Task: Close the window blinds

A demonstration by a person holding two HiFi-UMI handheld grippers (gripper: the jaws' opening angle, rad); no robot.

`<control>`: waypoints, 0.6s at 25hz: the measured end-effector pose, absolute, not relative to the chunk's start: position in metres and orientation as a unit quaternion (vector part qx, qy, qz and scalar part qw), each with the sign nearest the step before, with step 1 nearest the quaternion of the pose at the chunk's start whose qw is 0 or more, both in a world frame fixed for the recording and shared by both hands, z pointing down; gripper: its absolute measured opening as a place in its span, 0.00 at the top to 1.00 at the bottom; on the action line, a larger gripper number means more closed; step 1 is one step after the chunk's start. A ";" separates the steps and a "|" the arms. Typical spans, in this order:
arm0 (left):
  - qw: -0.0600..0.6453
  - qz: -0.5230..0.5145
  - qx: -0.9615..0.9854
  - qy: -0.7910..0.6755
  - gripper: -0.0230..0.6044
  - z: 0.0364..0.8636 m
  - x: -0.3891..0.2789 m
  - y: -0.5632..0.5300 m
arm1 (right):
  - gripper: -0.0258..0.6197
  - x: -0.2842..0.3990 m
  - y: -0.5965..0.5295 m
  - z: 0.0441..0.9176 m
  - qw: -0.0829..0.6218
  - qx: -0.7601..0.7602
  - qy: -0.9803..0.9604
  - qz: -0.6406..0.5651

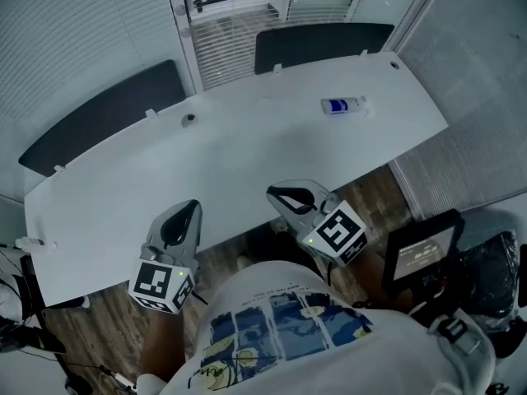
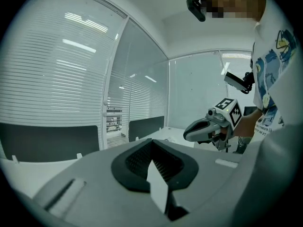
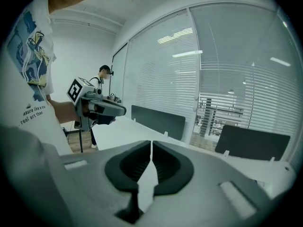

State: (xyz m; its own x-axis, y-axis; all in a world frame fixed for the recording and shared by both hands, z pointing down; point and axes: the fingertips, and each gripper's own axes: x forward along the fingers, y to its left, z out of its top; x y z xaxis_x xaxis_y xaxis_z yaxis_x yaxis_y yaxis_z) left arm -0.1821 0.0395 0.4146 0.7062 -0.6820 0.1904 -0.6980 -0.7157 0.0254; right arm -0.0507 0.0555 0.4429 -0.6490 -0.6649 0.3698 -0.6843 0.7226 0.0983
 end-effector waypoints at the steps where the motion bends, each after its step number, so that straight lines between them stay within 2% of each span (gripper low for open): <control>1: 0.047 0.084 0.923 -0.373 0.96 0.414 -0.182 0.041 | 0.94 -0.051 0.056 0.443 0.193 0.372 -0.907 0.024; 15: 0.047 0.087 0.926 -0.363 0.96 0.418 -0.180 0.046 | 0.94 -0.054 0.064 0.442 0.196 0.376 -0.906 0.019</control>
